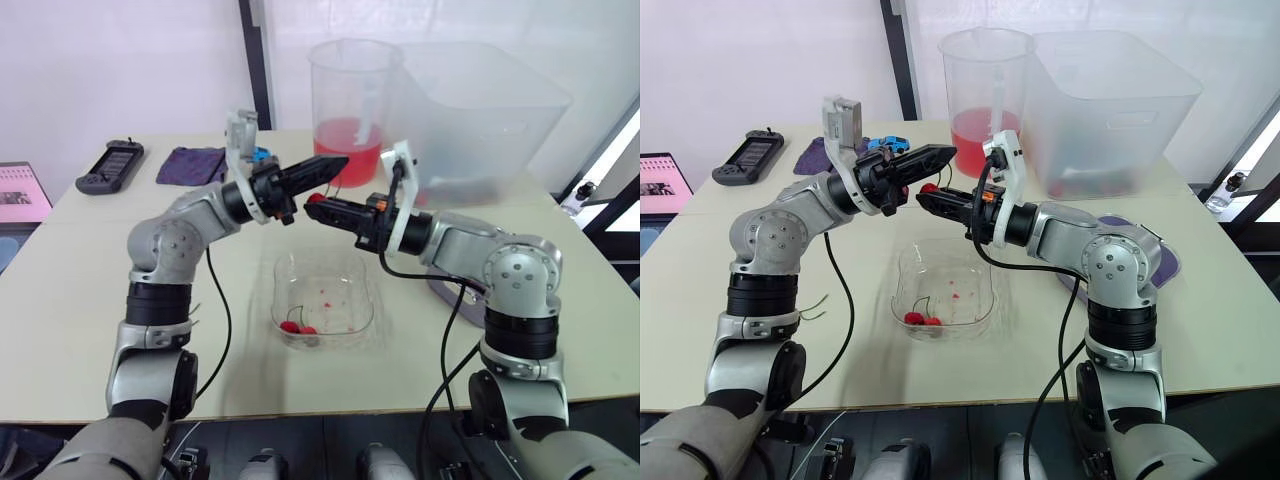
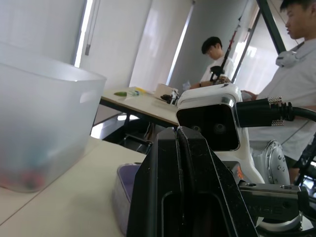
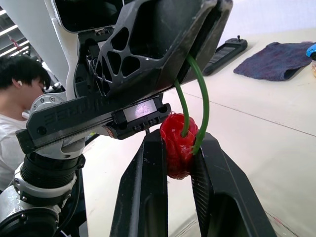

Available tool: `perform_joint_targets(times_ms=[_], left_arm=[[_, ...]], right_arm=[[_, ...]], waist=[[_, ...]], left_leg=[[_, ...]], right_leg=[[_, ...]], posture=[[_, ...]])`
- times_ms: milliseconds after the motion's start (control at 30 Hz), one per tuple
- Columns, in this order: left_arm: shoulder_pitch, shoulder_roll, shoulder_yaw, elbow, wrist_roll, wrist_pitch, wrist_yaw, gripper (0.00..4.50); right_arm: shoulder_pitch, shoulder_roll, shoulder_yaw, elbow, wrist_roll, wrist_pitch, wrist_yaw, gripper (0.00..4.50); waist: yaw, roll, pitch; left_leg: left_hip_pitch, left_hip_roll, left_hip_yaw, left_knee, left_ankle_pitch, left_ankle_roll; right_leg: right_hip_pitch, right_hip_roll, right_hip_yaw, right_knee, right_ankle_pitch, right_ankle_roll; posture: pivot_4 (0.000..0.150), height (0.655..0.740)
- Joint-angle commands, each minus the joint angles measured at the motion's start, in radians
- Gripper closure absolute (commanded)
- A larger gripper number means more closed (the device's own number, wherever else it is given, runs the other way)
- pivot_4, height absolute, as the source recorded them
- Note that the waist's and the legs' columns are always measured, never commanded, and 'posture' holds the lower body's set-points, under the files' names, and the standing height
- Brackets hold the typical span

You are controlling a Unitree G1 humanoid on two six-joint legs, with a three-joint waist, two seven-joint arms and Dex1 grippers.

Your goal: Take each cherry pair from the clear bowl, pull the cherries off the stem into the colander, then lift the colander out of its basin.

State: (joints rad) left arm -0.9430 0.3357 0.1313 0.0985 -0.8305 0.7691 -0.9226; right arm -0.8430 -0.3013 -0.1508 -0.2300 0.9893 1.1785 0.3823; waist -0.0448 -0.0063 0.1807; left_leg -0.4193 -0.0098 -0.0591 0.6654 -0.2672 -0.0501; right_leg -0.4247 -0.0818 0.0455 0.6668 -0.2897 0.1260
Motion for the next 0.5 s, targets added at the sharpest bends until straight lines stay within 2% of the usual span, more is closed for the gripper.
perform_joint_targets(times_ms=[33, 500], left_arm=[[-0.010, 0.001, 0.004, -0.009, 0.001, -0.020, -0.012, 4.50], [-0.008, -0.005, 0.009, -0.005, 0.005, -0.028, -0.014, 4.50]], right_arm=[[-0.012, -0.002, -0.001, -0.034, 0.018, -0.020, 0.006, 4.27], [0.048, -0.058, 0.082, -0.034, -0.020, 0.062, 0.001, 4.33]], waist=[[0.000, 0.000, 0.000], [0.000, 0.000, 0.000]], left_leg=[[0.000, 0.000, 0.000, 0.000, 0.000, 0.000], [0.000, 0.000, 0.000, 0.000, 0.000, 0.000]], right_leg=[[0.000, 0.000, 0.000, 0.000, 0.000, 0.000], [0.000, 0.000, 0.000, 0.000, 0.000, 0.000]], posture=[[0.150, 0.7337], [0.150, 0.7337]])
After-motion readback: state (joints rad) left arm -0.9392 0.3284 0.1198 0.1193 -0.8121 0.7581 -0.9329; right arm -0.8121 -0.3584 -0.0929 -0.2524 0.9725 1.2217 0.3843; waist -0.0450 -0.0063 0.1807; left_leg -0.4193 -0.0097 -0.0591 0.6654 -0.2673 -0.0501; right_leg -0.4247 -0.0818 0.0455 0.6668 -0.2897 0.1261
